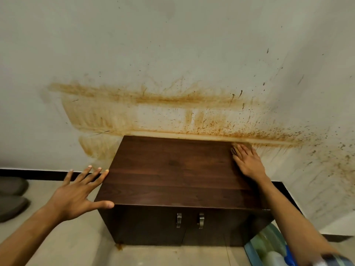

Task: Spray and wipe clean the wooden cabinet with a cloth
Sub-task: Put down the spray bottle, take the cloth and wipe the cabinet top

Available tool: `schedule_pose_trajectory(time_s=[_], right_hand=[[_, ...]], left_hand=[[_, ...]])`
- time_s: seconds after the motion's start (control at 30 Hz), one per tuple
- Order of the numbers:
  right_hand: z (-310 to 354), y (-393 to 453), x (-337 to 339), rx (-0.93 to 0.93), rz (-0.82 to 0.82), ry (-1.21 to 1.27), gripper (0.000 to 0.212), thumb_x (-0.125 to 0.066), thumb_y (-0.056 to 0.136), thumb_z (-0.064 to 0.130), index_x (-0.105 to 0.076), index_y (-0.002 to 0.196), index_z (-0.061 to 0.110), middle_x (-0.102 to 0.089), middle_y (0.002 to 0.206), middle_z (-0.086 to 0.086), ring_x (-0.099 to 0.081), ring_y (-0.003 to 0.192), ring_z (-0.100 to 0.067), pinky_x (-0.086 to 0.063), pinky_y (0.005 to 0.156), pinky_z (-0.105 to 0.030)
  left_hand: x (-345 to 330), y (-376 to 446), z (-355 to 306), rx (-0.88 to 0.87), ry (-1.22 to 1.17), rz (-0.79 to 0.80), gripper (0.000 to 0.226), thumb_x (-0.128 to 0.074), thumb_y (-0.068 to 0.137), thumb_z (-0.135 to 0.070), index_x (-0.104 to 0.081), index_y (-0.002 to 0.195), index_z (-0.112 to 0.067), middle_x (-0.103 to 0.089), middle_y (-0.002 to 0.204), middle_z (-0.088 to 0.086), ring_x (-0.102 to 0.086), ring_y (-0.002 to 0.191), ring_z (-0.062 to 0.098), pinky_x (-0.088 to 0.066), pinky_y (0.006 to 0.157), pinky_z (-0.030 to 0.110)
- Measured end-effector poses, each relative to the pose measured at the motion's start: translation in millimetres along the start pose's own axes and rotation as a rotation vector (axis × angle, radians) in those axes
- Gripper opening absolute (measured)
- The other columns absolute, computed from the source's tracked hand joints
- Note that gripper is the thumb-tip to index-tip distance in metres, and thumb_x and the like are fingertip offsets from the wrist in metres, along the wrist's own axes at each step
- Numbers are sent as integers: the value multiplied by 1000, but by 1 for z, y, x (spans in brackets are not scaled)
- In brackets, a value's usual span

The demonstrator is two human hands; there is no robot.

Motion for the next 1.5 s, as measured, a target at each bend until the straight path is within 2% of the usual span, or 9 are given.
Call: schedule_pose_trajectory(time_s=[0.17,0.33,0.5,0.7,0.9,1.0,1.13,1.37,1.5], right_hand=[[-19,57,-26,-135,27,58,98,5,92,82,-23,168,26,-31,172,-3,-23,160,-33,-18,130,-55],[11,-96,-4,-45,-78,109,69,-22,104,61,-31,165,30,-39,169,2,-27,159,-24,-14,133,-46],[14,-204,-12,-169,-77,197,67,-22,105,62,-24,167,35,-22,171,17,-7,164,-21,-8,131,-43],[-24,-38,-13,-157,-16,96,76,-15,102,66,-26,167,26,-27,174,-1,-16,162,-33,-19,130,-55],[-50,54,-40,-64,100,35,114,24,81,83,-18,169,25,-19,177,-2,-10,164,-29,-9,131,-58],[-3,-69,-6,177,-88,-74,77,-2,111,52,-56,152,15,-42,166,-12,-28,159,-32,-19,129,-58],[43,-187,-9,-7,6,127,62,-39,108,51,-13,164,43,-10,171,19,2,164,-23,-10,134,-44],[104,-26,7,-77,81,184,70,-30,108,56,-15,169,26,-15,177,1,3,164,-34,-8,131,-56],[135,17,3,-184,124,220,73,-28,107,55,-7,170,24,-6,179,-1,11,163,-33,-2,131,-57]], left_hand=[[-9,6,6,8,12,15,131,-21,62,-119,9,169,-50,9,178,-16,19,167,17,47,106,33],[-10,8,9,-5,-56,19,129,-34,63,-117,-2,170,-52,-1,180,-14,12,168,17,19,132,55],[-3,9,6,14,-10,49,132,-27,59,-119,6,169,-52,8,178,-18,21,167,15,45,109,31],[-1,7,4,57,-8,103,133,-19,55,-121,16,165,-55,15,178,-19,28,164,13,47,107,38],[2,3,0,61,-45,97,132,-22,56,-121,11,165,-55,12,177,-16,25,165,16,19,131,61],[0,3,-2,40,-43,79,133,-22,58,-120,10,167,-51,12,177,-14,26,165,18,21,130,59],[-1,2,-2,21,-63,53,133,-27,63,-118,6,169,-46,16,179,-13,27,165,18,24,131,55],[10,-2,-14,42,60,123,137,-3,52,-120,21,164,-47,34,175,-9,39,161,24,41,116,43],[10,-4,-16,76,127,174,135,7,47,-119,29,160,-49,36,175,-5,38,161,26,25,129,57]])
Point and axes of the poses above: each hand's wrist, its own y-axis towards the middle knuckle, its own x-axis out of the back of the hand, z = x × y, the point moved 4 cm from there along y, towards the middle knuckle
